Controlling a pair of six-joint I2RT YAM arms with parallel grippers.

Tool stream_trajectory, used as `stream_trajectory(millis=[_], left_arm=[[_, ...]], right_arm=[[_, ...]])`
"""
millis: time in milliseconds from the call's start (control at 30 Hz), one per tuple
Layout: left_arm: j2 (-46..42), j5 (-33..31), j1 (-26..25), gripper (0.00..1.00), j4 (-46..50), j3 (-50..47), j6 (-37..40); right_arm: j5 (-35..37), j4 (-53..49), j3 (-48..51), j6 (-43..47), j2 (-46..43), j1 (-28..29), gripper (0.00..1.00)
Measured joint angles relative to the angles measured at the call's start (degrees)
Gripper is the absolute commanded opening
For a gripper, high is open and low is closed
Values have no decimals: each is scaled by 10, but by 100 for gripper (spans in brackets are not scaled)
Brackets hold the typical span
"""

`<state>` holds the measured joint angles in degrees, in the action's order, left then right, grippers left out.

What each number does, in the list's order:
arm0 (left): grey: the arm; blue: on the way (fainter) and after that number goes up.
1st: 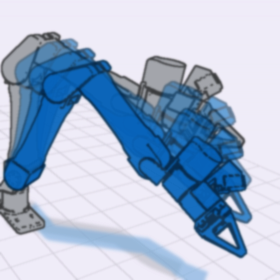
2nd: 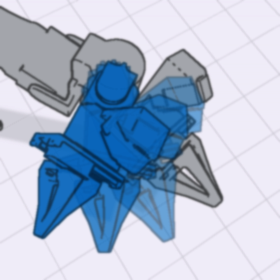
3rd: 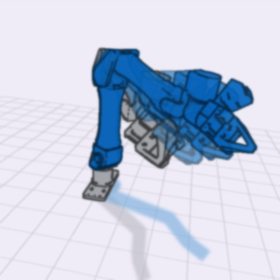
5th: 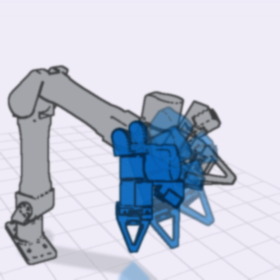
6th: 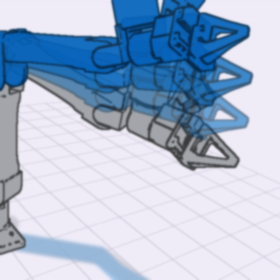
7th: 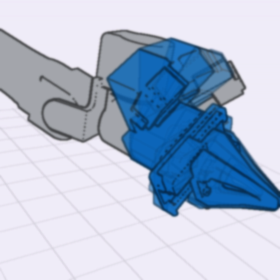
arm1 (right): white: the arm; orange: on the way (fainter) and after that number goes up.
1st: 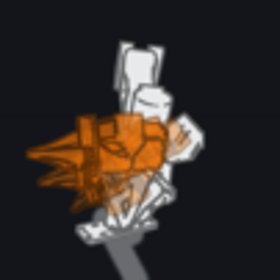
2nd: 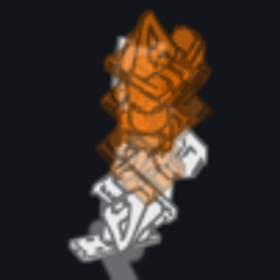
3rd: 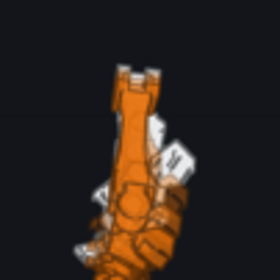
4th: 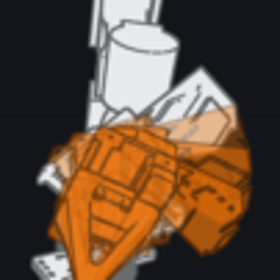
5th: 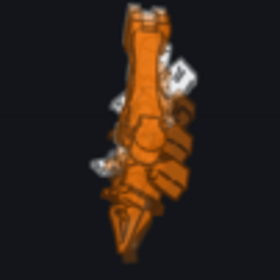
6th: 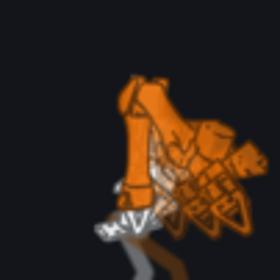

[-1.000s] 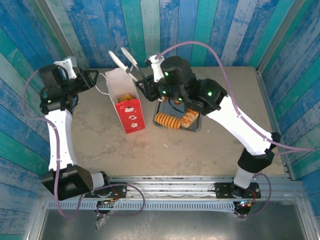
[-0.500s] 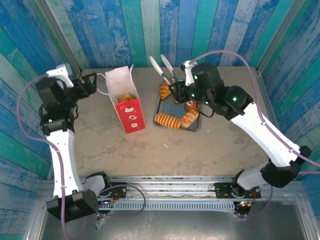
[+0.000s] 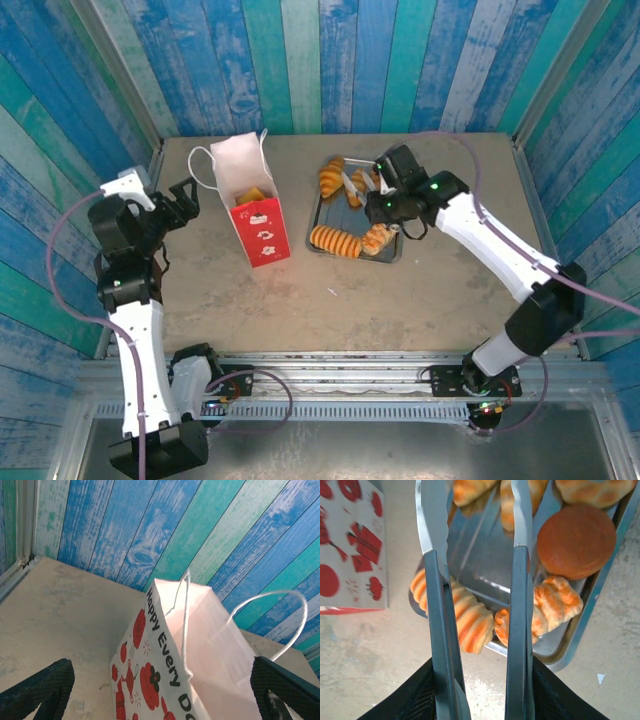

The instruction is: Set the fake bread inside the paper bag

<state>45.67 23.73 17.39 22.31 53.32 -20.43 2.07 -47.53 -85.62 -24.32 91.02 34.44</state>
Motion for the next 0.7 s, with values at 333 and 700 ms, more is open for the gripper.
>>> stream_trajectory(millis=[333, 700], left_arm=[[-2, 16, 0, 94, -5, -60, 0], [1, 34, 0, 94, -23, -82, -5]], right_arm=[[8, -61, -116, 14, 141, -19, 45], [42, -104, -178, 25, 198, -23, 47]])
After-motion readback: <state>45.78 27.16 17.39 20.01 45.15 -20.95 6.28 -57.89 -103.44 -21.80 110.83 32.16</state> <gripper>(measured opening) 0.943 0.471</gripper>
